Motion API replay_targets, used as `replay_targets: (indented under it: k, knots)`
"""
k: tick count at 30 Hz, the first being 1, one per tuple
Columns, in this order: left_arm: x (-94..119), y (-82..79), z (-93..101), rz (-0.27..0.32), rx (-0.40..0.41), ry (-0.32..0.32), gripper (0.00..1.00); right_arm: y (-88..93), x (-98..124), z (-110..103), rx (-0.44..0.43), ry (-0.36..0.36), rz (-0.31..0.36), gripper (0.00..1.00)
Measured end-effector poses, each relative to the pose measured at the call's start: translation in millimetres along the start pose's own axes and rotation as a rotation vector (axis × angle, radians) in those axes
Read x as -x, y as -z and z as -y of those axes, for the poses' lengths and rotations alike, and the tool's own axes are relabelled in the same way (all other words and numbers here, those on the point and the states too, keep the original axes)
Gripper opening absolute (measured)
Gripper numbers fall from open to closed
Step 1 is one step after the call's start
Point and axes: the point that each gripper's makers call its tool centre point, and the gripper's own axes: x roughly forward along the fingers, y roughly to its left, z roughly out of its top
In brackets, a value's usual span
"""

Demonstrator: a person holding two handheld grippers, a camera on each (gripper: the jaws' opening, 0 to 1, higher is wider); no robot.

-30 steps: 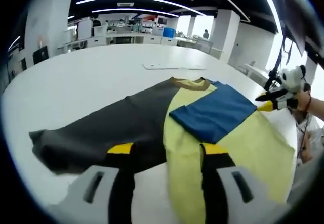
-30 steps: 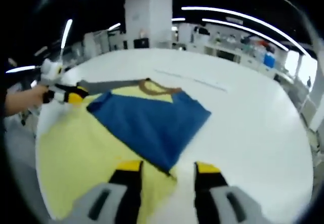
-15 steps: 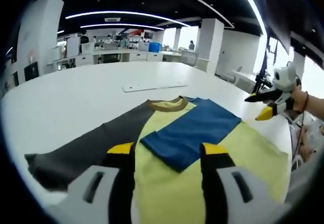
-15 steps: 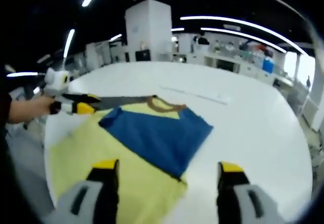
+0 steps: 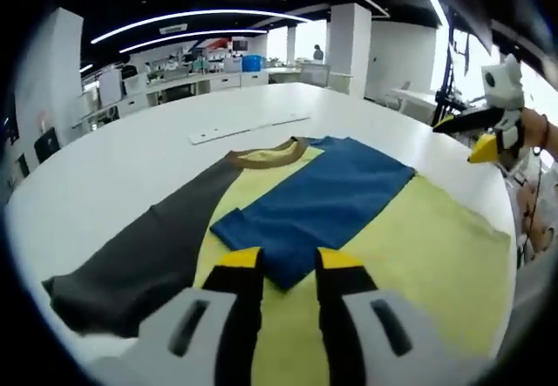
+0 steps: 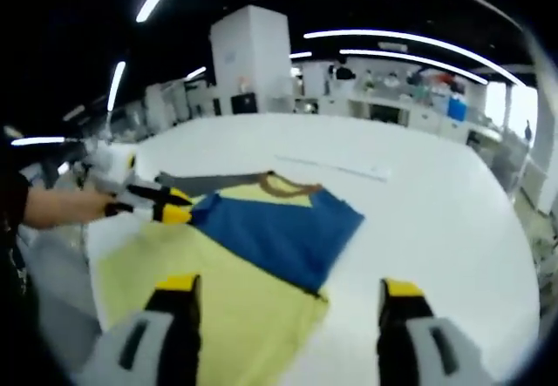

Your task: Fold the garment on the visible template until the final outline fits inside the template.

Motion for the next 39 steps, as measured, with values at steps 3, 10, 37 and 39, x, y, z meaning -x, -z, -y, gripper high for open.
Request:
replay_targets:
  k: [3, 10, 37, 39]
  knots:
    - [-2.8, 1.6, -0.1, -0.008, -0.025, 0.0, 0.16, -0.1, 2.1, 0.6, -0.001, -0.003, 0.002, 0.81]
    - [-11.2, 13.9, -0.4, -0.055, -0.017, -0.009, 0.08, 4.2, 7.0, -0.3, -0.003, 0.005, 0.004, 0.8]
    - [26.5, 6.4, -30.3, 0.043, 0.188, -0.129, 0.01, 9.5, 21.5, -14.1, 0.011, 0.002, -0.005, 0.78]
    - [29.4, 11.4, -34.2, 0.04, 0.212, -0.136, 0.01, 9.5, 22.6, -15.3, 0.017, -0.001, -0.01, 0.78]
